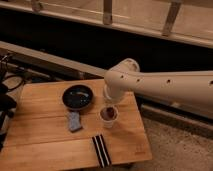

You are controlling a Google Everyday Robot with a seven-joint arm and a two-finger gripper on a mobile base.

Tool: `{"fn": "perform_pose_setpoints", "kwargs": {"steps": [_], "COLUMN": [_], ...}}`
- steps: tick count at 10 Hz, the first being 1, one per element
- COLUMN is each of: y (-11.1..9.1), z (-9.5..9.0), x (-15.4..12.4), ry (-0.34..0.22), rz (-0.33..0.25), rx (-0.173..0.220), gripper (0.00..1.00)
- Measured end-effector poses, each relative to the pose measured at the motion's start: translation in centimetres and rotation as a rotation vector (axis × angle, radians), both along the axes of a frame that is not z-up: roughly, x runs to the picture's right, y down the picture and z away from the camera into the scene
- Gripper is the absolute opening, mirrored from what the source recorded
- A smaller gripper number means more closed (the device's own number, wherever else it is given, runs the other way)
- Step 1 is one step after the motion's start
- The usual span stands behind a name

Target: Place the pepper in the ceramic cup

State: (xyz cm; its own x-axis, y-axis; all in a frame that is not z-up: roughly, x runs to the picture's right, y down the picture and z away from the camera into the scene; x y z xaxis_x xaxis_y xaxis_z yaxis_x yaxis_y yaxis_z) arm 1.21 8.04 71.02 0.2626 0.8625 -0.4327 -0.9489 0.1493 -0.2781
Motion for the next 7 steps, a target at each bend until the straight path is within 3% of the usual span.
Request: {"fn": "perform_pose_setpoints", "kwargs": {"steps": [3, 5, 7], "y": [0.38, 0.51, 0.67], "z": [0.4, 0.48, 0.69], "x": [-0.31, -0.25, -0.77], "ry": [-0.003, -0.003, -0.008], "rz": [-0.005, 0.001, -0.004], "rx": [0.0, 0.0, 0.0], "gripper": [0.03, 0.19, 0.25]}}
